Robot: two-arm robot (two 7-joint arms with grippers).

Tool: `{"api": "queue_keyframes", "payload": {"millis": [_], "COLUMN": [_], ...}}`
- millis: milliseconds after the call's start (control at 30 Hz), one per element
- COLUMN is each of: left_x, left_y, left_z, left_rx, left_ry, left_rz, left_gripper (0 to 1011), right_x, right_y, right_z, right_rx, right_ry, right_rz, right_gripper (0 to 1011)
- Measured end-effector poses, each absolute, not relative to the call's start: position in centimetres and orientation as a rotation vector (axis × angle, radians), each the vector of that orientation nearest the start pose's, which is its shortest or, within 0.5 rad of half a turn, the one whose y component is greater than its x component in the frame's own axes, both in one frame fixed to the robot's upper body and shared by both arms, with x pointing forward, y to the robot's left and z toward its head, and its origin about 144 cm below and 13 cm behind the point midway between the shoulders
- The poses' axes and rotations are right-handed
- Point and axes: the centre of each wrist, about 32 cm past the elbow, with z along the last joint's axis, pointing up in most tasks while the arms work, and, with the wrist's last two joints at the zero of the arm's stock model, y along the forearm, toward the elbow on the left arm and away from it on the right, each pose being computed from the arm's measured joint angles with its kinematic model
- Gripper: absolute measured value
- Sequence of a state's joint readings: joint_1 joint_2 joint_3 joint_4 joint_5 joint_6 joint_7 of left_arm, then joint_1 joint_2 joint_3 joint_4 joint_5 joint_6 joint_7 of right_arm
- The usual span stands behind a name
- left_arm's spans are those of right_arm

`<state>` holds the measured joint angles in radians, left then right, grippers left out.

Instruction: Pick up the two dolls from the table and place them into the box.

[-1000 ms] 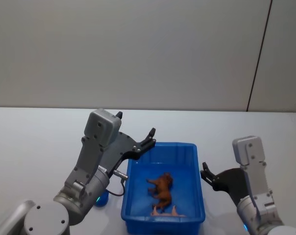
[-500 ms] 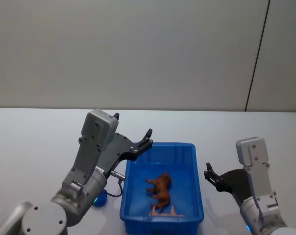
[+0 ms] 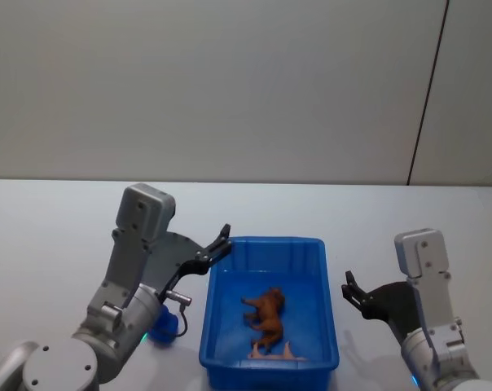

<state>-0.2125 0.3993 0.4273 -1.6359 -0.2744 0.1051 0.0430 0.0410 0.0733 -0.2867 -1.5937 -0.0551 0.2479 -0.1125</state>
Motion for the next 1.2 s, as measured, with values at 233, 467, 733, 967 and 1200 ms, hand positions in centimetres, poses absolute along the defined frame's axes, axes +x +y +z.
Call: {"api": "queue_keyframes", "payload": {"millis": [233,467,733,967,1200], "left_x": [48.9,49.1,49.3,49.2,49.1], "left_y": [21.8,22.6,23.4,23.8,24.1], "left_z": [119.6,118.7,117.7,116.9,116.0], "left_rx": [0.136,0.165,0.194,0.219,0.244], "left_ry": [-0.095,-0.040,0.016,0.058,0.098], "left_rz": [1.233,1.253,1.267,1.273,1.276], "left_gripper": [1002,1002,1002,1002,1002], "right_x": [45.8,45.8,45.7,45.7,45.7], "right_y": [-15.6,-15.7,-15.7,-15.7,-15.7], "right_z": [115.4,115.4,115.4,115.4,115.4], "right_rx": [-0.269,-0.269,-0.269,-0.269,-0.269], "right_ry": [0.000,0.000,0.000,0.000,0.000], "right_rz": [-1.409,-1.410,-1.411,-1.411,-1.411], "right_gripper": [1001,1000,1000,1000,1001]}}
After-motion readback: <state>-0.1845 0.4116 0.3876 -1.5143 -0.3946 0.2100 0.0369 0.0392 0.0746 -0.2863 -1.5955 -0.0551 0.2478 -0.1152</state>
